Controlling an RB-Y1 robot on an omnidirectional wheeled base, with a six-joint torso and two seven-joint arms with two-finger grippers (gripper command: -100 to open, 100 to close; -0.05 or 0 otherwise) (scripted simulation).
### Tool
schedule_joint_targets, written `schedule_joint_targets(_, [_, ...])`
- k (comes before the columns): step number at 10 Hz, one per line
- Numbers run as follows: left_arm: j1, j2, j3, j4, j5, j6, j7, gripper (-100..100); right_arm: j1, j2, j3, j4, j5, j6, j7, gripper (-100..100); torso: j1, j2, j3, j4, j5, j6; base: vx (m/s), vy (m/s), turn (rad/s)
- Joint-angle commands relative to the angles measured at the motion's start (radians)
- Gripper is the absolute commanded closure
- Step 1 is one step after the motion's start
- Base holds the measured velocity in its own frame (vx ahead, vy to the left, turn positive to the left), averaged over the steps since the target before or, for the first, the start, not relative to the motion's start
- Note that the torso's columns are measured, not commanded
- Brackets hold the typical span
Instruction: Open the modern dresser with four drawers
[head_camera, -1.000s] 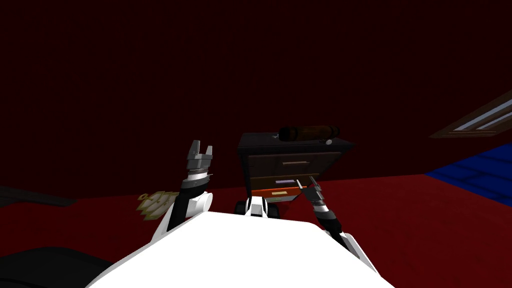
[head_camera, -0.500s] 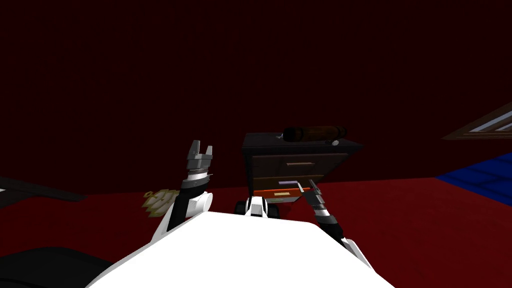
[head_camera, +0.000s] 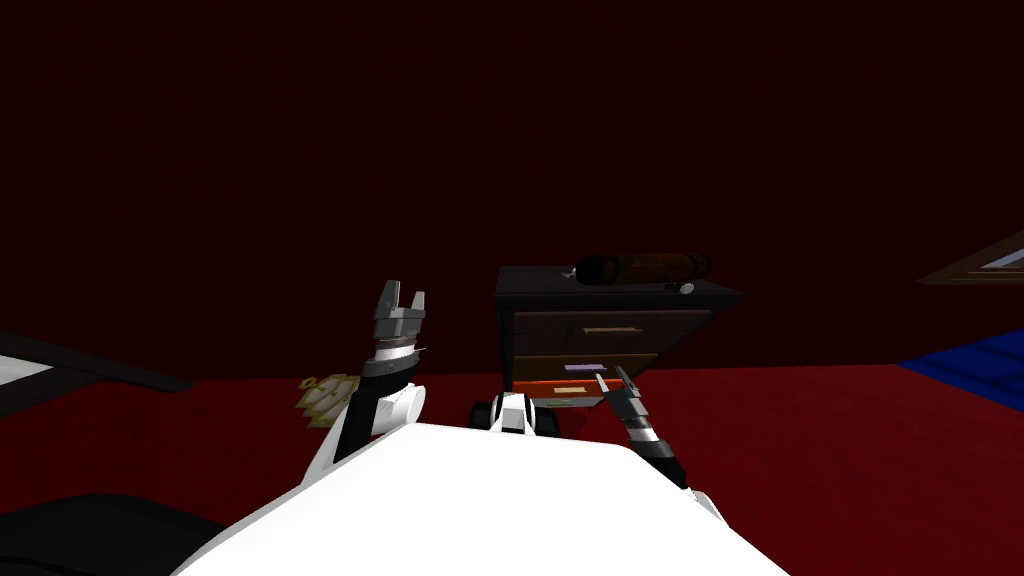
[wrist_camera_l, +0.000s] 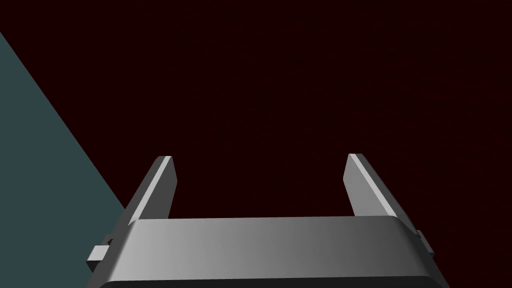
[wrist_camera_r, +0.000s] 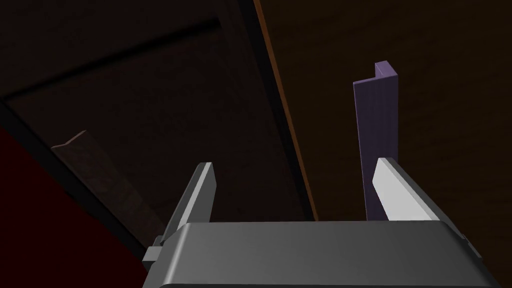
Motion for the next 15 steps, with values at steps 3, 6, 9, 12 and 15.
schedule_joint_targets(3, [0.000,0.000,0.000,0.000,0.000,0.000,0.000,0,-0.006,0.037,-0.023,0.072,0.026,-0.028,0.119,-100,0.001,0.000,0.000,0.000,0.000,0.000,0.000,0.030,0.036])
schedule_joint_targets(6, [0.000,0.000,0.000,0.000,0.000,0.000,0.000,0,-0.008,0.086,-0.038,0.119,0.045,-0.046,0.194,-100,0.003,0.000,0.000,0.000,0.001,0.000,-0.001,0.044,0.048])
schedule_joint_targets(9, [0.000,0.000,0.000,0.000,0.000,0.000,0.000,0,-0.010,0.176,-0.054,0.164,0.063,-0.064,0.265,-100,0.000,0.000,0.000,0.000,0.000,0.000,-0.002,0.031,0.049])
schedule_joint_targets(12, [0.000,0.000,0.000,0.000,0.000,0.000,0.000,0,-0.010,0.239,-0.058,0.175,0.068,-0.068,0.282,-100,0.001,0.000,0.000,0.000,0.000,0.000,0.000,0.020,0.014])
schedule_joint_targets(15, [0.000,0.000,0.000,0.000,0.000,0.000,0.000,0,-0.015,0.199,-0.062,0.134,0.066,-0.027,0.236,-100,0.001,0.000,0.000,0.000,0.000,0.000,0.002,0.012,-0.032])
